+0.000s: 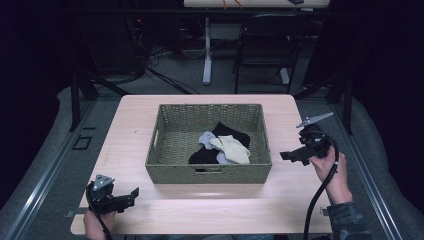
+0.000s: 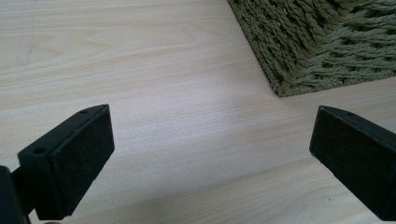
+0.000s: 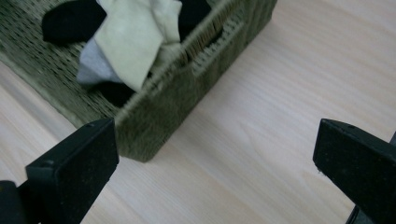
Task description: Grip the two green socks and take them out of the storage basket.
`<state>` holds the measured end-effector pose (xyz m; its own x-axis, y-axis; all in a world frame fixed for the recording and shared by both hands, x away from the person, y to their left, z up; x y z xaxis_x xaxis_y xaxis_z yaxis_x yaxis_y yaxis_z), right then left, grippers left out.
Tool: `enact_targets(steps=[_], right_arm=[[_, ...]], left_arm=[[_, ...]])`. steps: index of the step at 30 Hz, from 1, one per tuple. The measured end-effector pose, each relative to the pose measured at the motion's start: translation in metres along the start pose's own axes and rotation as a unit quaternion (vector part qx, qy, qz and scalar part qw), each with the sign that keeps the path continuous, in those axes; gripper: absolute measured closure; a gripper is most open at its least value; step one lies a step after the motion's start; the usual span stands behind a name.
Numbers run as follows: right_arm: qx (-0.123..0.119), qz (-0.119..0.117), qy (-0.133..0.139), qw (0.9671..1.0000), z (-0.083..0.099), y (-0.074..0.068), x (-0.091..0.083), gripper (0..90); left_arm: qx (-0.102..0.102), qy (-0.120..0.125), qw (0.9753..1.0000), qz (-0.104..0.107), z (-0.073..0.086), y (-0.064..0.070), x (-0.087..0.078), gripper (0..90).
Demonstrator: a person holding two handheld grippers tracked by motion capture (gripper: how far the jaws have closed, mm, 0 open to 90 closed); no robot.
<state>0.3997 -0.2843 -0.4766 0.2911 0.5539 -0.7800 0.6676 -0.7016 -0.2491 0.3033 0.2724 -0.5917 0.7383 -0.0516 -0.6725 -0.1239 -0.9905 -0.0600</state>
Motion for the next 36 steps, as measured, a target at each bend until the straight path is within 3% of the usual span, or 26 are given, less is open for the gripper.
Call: enact_targets(steps=[5,8,15,24,36], right_arm=[[-0.016,-0.006,0.004,0.9998,-0.019,-0.011,-0.004,0.0],[-0.033,-0.01,0.0,0.9994,-0.036,-0.021,-0.004,0.0],[-0.049,-0.018,-0.014,0.9986,-0.057,-0.031,0.001,0.0],[-0.075,-0.043,-0.042,0.9953,-0.089,-0.054,0.027,0.0],[-0.083,-0.056,-0.078,0.9919,-0.11,-0.064,0.063,0.0]], left_arm=[[0.0,0.0,1.0,-0.003,0.0,0.0,-0.001,0.0],[0.0,0.001,1.0,-0.002,0.0,0.0,0.0,0.0],[0.002,-0.007,1.0,0.001,0.0,-0.001,-0.001,0.0],[0.003,-0.004,1.0,0.0,0.0,0.0,0.001,0.0],[0.002,-0.002,1.0,0.002,0.0,0.0,0.001,0.0]])
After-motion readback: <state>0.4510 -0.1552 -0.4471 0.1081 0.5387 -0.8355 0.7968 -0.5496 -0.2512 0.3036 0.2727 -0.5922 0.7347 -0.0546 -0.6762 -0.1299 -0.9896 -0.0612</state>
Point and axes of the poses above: each handheld gripper's, and its own axes: x roughly forward along the jaws, z roughly out of its underside, y roughly to its right, the point moved 5 cm from there along x, roughly forward along the jaws, and after that the axes turned 13 degrees about -z, right-handed, at the moved point
